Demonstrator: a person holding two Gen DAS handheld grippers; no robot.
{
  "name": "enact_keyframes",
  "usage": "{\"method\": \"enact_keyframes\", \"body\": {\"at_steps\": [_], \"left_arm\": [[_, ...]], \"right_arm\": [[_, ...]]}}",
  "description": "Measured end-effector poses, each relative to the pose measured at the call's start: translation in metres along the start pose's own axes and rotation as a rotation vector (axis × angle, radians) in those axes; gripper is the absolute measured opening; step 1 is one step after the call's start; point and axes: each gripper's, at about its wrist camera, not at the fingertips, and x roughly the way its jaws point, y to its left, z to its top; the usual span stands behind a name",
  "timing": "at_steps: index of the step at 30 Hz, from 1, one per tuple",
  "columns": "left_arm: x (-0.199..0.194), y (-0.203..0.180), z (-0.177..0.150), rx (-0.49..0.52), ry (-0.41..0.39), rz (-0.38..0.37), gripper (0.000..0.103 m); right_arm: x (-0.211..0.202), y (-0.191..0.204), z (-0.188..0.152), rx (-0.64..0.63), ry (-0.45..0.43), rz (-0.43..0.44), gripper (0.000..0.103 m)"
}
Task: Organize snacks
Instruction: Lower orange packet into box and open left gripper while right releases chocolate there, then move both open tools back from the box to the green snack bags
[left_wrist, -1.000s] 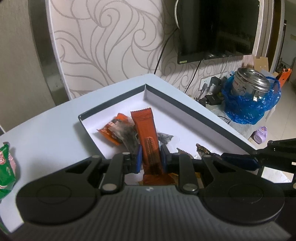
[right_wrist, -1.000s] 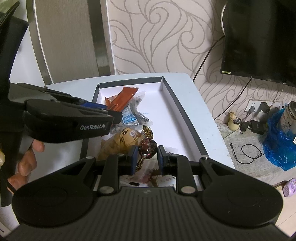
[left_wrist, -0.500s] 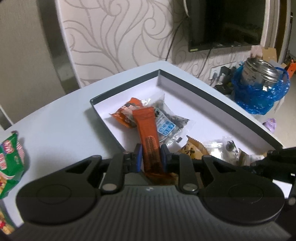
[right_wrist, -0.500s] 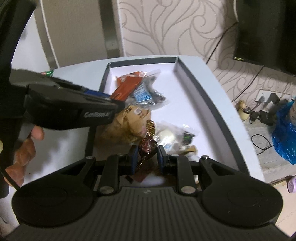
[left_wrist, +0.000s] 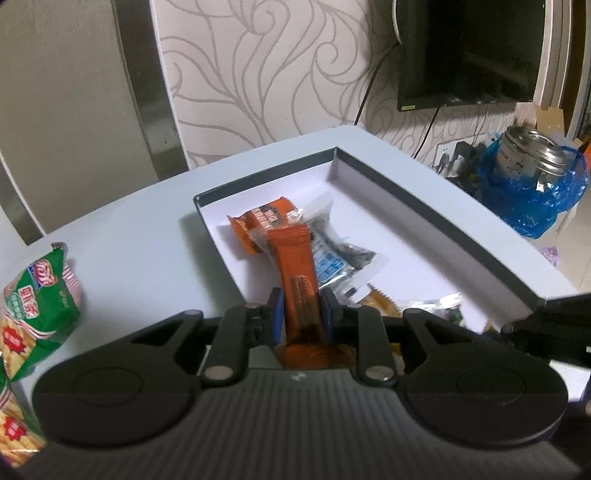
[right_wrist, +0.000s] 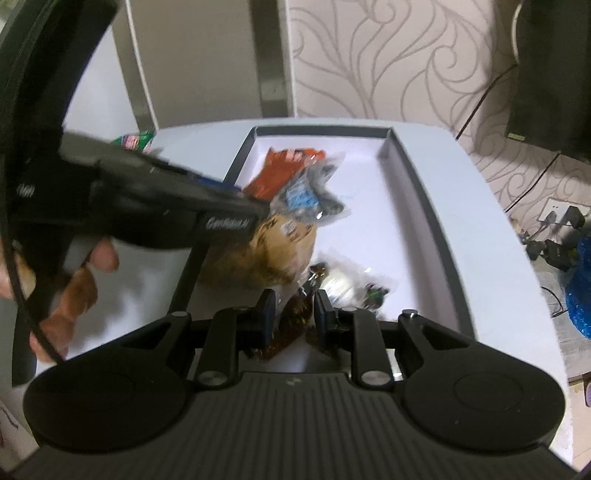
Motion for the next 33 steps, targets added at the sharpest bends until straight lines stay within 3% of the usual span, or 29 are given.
{"method": "enact_keyframes", "body": {"at_steps": [14,18,25,28,30,33], "left_arm": [[-0.009,-0.009,0.007,0.004,-0.021,-0.015,0.026],[-0.016,-0.007,0.006,0.009,-0.046,0.005,0.039],[-0.021,-0.001,0.006,0.008,-0.043,-0.006,0.039],[-0.024,0.002,0.007,0.02,-0.043,-0.02,0.04],[-0.025,0.003,0.007,0.02,-0.043,-0.022,0.05],[-0.028,0.002,0.006,0.033,-0.042,-0.036,0.051]], "right_arm": [[-0.015,-0.014,0.008,0.034,-0.047,-0.041,0.027],[-0.017,-0.011,0.009,0.039,-0.049,-0.045,0.027],[-0.021,-0.003,0.012,0.045,-0.058,-0.059,0.028],[-0.022,-0.001,0.012,0.081,-0.054,-0.085,0.045],[-0.023,0.003,0.012,0.083,-0.052,-0.097,0.048],[-0.027,0.006,0.011,0.098,-0.056,-0.111,0.051]]}}
